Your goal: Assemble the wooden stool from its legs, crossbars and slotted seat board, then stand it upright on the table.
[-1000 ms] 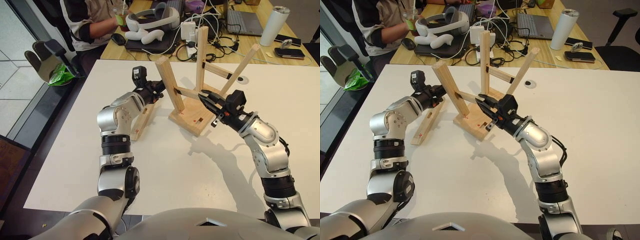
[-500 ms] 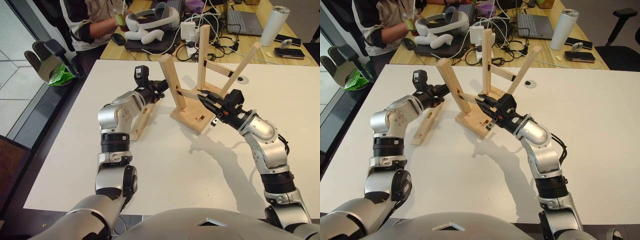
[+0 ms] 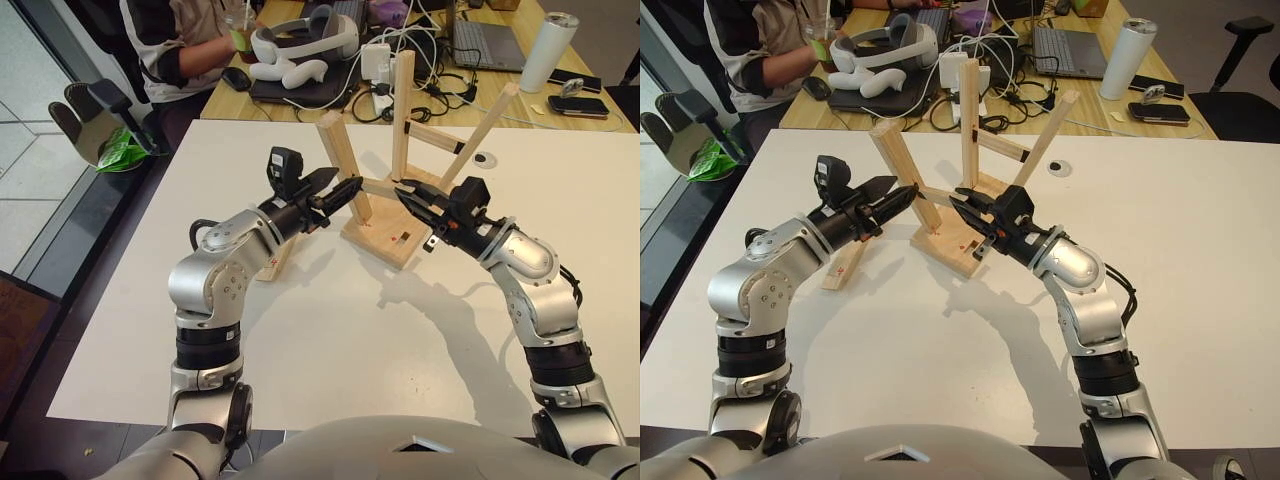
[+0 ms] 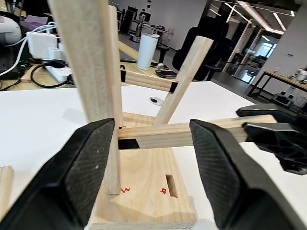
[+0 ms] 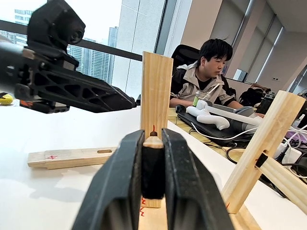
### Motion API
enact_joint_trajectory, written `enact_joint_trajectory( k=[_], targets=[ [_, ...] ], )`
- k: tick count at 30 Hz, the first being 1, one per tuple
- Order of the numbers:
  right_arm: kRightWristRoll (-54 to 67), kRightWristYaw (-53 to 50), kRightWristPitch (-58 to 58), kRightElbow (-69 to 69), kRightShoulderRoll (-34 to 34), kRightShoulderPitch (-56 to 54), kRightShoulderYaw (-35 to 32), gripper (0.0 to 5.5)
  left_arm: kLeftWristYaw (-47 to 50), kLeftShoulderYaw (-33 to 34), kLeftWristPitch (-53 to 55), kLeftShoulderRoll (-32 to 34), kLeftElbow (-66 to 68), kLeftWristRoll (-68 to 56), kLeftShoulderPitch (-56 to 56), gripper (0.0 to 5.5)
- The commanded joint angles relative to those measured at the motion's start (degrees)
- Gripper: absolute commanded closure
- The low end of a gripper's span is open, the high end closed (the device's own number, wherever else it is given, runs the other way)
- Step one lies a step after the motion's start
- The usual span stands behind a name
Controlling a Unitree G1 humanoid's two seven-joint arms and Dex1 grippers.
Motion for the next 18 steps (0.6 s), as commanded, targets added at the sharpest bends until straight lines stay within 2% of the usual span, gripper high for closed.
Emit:
enact_joint_trajectory(
  k=[1,10,18],
  targets=[
    [0.5,0.6,0.4,0.4,0.2,-2.0,0.1,5.1,4.3,0.2,-2.6,-0.3,3.6,3.3,-2.5,2.6],
    [0.4,1.0,0.2,0.8,-0.1,-1.8,-0.3,5.1,5.6,-0.7,-1.9,-3.5,1.7,0.6,-3.7,2.6],
    [0.1,1.3,-0.6,2.8,0.6,-3.0,0.1,5.1,6.6,-1.7,-4.1,-5.1,9.5,2.4,-7.6,2.6]
  ],
)
